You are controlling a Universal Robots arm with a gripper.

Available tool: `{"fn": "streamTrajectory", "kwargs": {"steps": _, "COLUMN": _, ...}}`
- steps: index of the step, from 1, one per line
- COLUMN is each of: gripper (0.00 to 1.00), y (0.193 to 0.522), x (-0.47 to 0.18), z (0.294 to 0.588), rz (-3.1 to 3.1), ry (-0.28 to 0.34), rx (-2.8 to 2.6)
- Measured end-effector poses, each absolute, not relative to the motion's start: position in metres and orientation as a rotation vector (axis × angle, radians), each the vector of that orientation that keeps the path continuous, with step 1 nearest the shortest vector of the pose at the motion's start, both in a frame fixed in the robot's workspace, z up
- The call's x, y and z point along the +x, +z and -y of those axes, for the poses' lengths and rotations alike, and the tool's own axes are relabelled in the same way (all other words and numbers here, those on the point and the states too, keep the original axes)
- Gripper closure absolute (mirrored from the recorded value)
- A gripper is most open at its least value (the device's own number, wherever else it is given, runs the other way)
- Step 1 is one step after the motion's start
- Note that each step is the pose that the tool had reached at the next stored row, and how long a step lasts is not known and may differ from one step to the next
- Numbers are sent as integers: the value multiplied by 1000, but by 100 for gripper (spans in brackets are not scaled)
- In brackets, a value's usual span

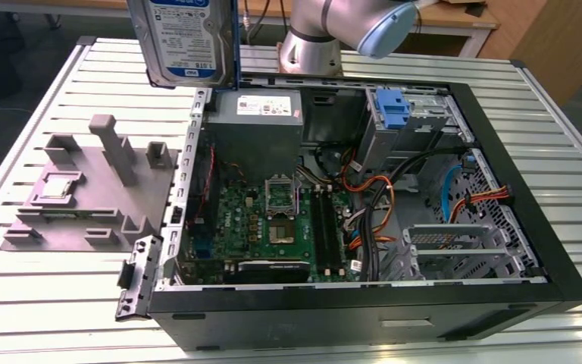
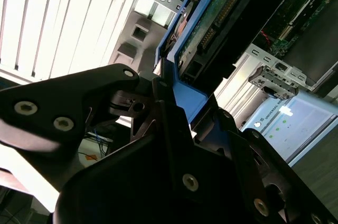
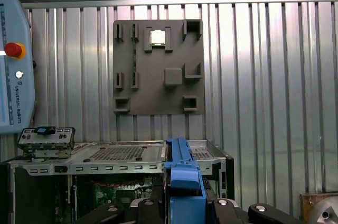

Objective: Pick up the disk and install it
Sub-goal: 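Pick up the disk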

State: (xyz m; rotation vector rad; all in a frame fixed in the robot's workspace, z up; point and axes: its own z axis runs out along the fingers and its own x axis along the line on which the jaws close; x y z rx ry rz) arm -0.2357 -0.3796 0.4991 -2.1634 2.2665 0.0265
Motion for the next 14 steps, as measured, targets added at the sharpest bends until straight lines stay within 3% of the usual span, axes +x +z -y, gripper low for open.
{"fn": "streamTrajectory", "kwargs": {"steps": 14, "gripper": 64, "y": 498, "x": -214, "z": 389, "rz": -2267, "ry": 27, "rx": -2164}}
